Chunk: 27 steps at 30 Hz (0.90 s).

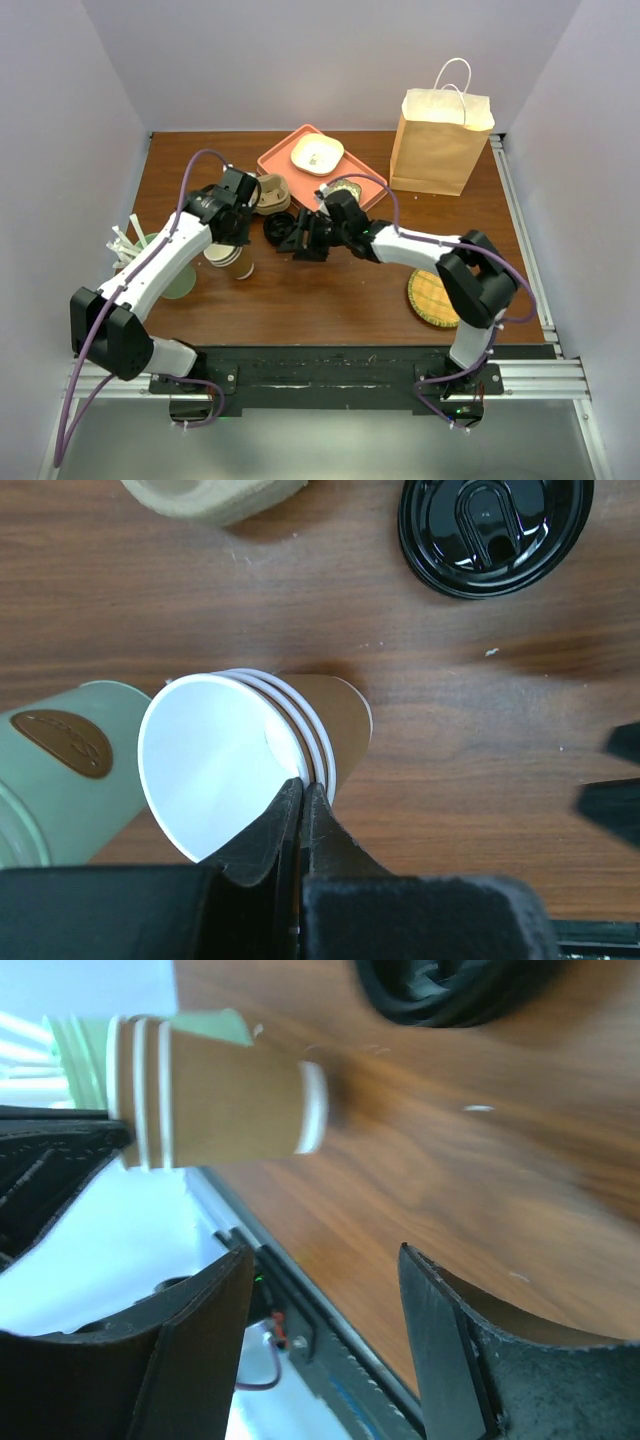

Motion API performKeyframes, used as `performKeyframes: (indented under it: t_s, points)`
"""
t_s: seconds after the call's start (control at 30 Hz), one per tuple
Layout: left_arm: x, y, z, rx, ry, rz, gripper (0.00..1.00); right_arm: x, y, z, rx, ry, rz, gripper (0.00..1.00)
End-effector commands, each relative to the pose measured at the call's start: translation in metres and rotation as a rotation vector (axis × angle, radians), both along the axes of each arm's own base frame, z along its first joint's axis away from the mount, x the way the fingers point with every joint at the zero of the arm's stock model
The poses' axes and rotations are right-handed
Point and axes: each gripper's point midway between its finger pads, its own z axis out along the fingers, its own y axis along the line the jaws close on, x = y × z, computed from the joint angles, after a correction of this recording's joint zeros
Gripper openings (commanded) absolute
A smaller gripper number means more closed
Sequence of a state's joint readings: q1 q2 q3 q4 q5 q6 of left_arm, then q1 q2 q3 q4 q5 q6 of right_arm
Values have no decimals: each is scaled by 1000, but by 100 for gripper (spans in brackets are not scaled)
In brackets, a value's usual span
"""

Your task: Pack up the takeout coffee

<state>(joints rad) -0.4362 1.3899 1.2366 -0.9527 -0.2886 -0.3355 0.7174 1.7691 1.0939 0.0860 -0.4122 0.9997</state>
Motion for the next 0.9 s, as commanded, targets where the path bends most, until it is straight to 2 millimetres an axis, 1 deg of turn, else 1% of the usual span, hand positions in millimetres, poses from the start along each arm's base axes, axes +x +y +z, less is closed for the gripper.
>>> performKeyframes:
  t_s: [0.0,0.07,0.13,0.17,0.2,0.27,0.33,0.37,0.43,0.5,0.53,0.57,0.63,0.67,0.83,0.87]
  points:
    - [-5,-10,9,-73,-24,-15,0,27,48,67,231,-89,21,62]
    - [-4,-12,10,-88,-40,-29,0,34,57,70,257,-83,26,60]
    - [-3,-11,9,-83,-48,-31,0,35,65,74,279,-78,36,59]
    - [-4,-9,6,-72,-43,-29,0,37,69,80,287,-83,43,60]
    - [-3,-9,6,-72,-47,-29,0,39,73,71,272,-63,45,60]
    - [-3,-10,2,-73,-46,-33,0,41,77,69,264,-52,53,59]
    - [-1,-11,2,-79,-54,-38,0,41,78,61,244,-34,49,57]
    - [-2,-12,0,-81,-50,-41,0,42,78,60,235,-26,47,56]
    - [-3,-12,-1,-83,-47,-43,0,39,81,53,217,-18,63,56]
    - [-3,-12,1,-89,-58,-40,0,35,87,52,207,-17,88,55]
    - [-3,-13,2,-94,-63,-40,0,34,88,46,196,-4,91,54]
    - [-2,-12,5,-96,-74,-39,0,32,91,49,203,-5,104,54]
    - [-3,-12,8,-101,-83,-41,0,26,96,42,193,15,116,54]
    - [-2,-12,11,-101,-88,-41,0,25,99,46,195,12,125,54]
    - [-3,-11,17,-101,-95,-39,0,18,109,42,188,19,149,52]
    - [-3,-11,17,-102,-96,-41,0,17,111,39,189,26,154,52]
